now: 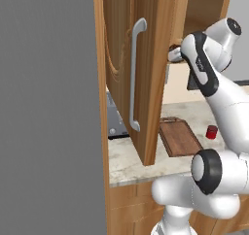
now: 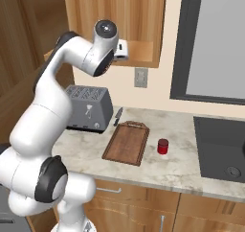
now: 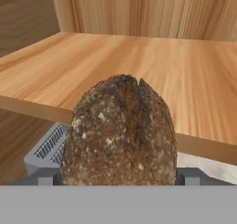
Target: Pick the bread, place it on the cutting board, pick the jam, place it on the counter, and close the cabinet.
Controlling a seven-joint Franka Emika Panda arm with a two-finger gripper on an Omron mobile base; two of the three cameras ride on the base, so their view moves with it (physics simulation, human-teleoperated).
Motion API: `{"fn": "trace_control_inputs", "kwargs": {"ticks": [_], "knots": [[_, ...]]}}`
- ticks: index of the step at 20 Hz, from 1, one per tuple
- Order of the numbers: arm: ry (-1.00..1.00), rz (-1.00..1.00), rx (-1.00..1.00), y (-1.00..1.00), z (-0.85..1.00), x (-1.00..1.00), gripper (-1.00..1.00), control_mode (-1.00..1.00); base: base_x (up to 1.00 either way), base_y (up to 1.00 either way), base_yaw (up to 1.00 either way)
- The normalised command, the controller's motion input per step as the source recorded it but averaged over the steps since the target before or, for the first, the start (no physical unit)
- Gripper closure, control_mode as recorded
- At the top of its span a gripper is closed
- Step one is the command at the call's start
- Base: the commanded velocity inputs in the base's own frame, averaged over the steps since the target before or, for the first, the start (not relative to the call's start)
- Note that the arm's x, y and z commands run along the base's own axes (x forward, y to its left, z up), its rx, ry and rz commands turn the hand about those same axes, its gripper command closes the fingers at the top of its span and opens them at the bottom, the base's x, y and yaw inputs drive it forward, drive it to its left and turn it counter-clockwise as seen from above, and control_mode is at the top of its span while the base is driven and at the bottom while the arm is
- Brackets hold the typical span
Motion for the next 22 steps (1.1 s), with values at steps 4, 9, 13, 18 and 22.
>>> {"fn": "trace_control_inputs", "kwargs": {"ticks": [4,9,13,18,22], "knots": [[0.13,-0.07,0.00,-0.31,0.00,-0.49,1.00,-1.00,0.00,0.00,0.00],[0.13,-0.08,0.00,-0.27,0.00,-0.46,1.00,-1.00,0.00,0.00,0.00],[0.13,-0.10,0.00,-0.16,0.00,-0.35,1.00,-1.00,0.00,0.00,0.00],[0.11,-0.10,0.00,-0.09,-0.08,-0.32,1.00,-1.00,0.00,0.00,0.00],[0.11,-0.10,0.00,-0.06,-0.13,-0.31,1.00,-1.00,0.00,0.00,0.00]]}}
